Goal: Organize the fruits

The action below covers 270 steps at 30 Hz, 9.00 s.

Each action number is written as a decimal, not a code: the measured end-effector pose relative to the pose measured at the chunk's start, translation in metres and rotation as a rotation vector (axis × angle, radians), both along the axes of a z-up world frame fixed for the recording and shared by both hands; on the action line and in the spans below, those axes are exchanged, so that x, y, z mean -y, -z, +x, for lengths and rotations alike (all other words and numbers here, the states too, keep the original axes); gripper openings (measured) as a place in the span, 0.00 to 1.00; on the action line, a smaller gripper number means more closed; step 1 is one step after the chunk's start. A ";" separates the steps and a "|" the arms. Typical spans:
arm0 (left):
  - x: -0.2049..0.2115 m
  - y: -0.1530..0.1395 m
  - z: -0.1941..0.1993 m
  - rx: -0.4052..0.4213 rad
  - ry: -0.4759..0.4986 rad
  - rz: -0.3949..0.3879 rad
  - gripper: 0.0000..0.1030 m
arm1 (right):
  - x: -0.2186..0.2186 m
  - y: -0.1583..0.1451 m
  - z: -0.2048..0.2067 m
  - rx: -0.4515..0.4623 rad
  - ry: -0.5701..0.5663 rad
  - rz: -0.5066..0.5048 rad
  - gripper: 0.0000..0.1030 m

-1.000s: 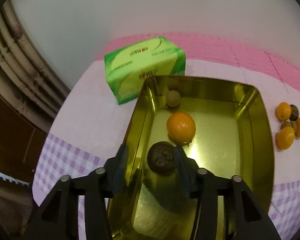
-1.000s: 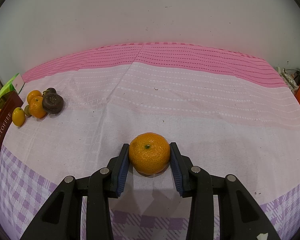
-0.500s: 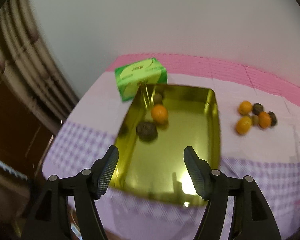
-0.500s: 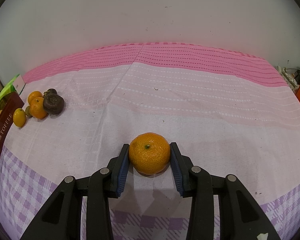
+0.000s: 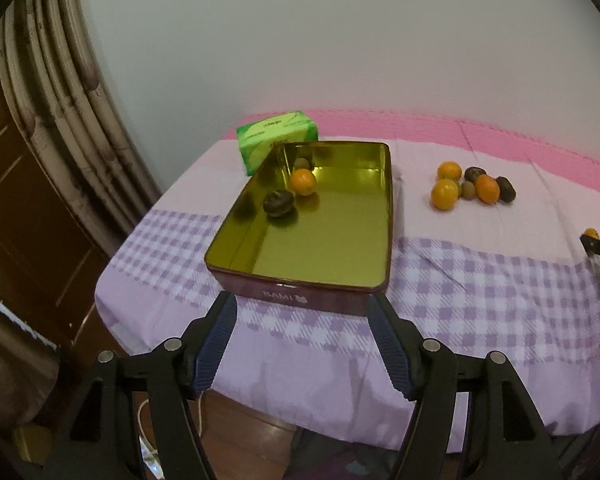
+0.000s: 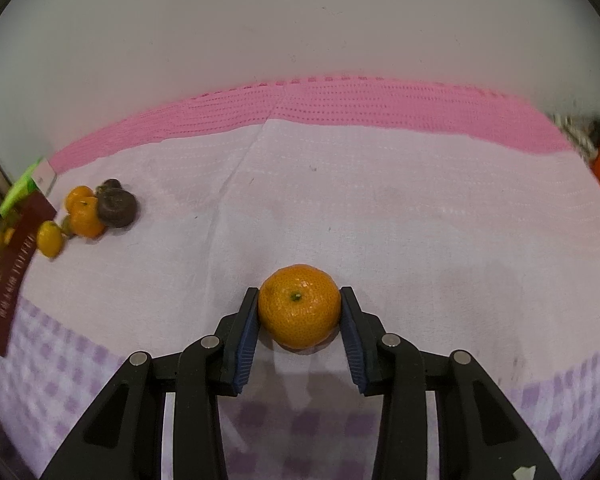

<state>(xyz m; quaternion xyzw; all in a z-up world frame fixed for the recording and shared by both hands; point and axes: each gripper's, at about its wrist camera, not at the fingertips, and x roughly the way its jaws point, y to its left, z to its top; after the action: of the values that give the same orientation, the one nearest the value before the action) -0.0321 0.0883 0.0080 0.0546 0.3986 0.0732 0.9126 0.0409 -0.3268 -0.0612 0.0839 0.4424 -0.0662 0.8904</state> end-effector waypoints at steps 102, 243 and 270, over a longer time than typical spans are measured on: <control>-0.051 0.020 0.035 -0.141 -0.096 -0.065 0.82 | -0.104 -0.030 0.018 0.018 -0.142 -0.089 0.82; -0.065 0.033 0.116 -0.100 0.037 -0.215 0.36 | -0.046 0.007 0.014 0.062 -0.270 0.085 0.27; -0.074 0.056 0.128 -0.119 0.004 -0.165 0.36 | -0.050 0.008 0.015 0.053 -0.274 0.047 0.27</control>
<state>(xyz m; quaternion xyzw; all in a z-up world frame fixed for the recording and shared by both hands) 0.0962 0.1621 -0.0476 -0.0155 0.4568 0.0350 0.8888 0.0561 -0.2765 -0.0691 0.0454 0.4275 0.0685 0.9003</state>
